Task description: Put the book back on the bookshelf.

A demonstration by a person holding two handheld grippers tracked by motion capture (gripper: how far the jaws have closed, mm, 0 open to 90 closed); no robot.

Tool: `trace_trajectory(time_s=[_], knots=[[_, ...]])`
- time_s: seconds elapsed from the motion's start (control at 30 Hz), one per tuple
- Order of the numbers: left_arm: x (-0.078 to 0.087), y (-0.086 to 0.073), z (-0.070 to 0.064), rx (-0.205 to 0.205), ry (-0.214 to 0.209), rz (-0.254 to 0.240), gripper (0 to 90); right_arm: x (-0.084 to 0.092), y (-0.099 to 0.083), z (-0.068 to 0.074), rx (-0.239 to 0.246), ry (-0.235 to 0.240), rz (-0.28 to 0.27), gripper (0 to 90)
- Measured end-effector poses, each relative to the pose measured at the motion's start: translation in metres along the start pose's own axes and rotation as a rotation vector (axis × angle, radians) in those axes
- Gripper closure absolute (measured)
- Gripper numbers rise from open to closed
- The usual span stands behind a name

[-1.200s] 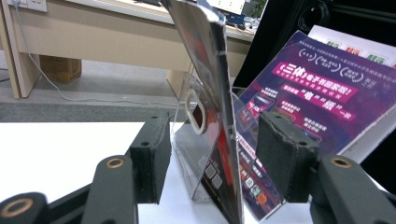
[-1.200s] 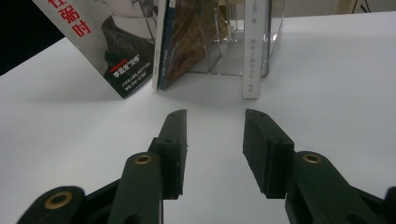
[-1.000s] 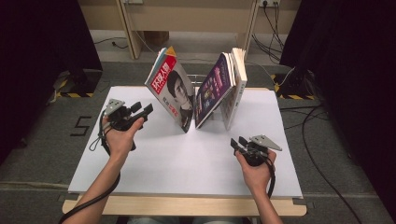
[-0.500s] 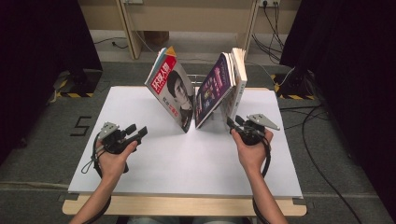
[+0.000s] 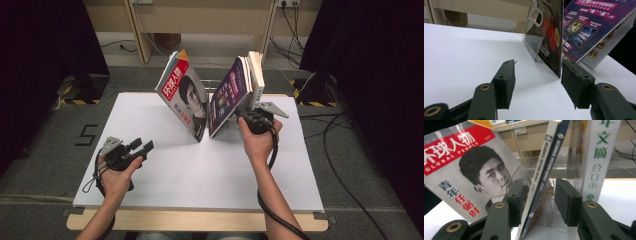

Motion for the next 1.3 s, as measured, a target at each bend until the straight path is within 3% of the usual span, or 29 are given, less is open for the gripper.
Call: trace_trajectory(time_s=[0.3, 0.5, 0.73, 1.17, 1.3], knots=[[0.001, -0.003, 0.002, 0.007, 0.003, 0.003, 44.1, -0.012, 0.006, 0.003, -0.013, -0.047, -0.015, 61.5], [0.0, -0.002, 0.002, 0.004, 0.004, 0.002, 44.0, -0.015, 0.011, 0.001, -0.001, -0.085, -0.026, 68.1], [0.0, -0.003, 0.003, 0.007, 0.006, 0.003, 43.9, -0.016, 0.013, 0.004, -0.005, -0.092, -0.025, 70.4], [0.001, -0.003, 0.005, 0.007, 0.012, 0.004, 43.8, -0.021, 0.014, 0.026, 0.087, -0.088, -0.037, 71.7], [0.001, -0.003, 0.006, 0.005, 0.014, 0.002, 43.8, -0.022, 0.013, 0.033, 0.095, -0.079, -0.047, 72.3]])
Point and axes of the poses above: each handheld gripper's, and its own axes: x roughly backward along the jaws, y roughly out of its top, z roughly to its left, the point moved 10 cm from there along -x, roughly forward along the jaws, and after that the axes turned 11 degrees about -x, right-handed, at the moved point
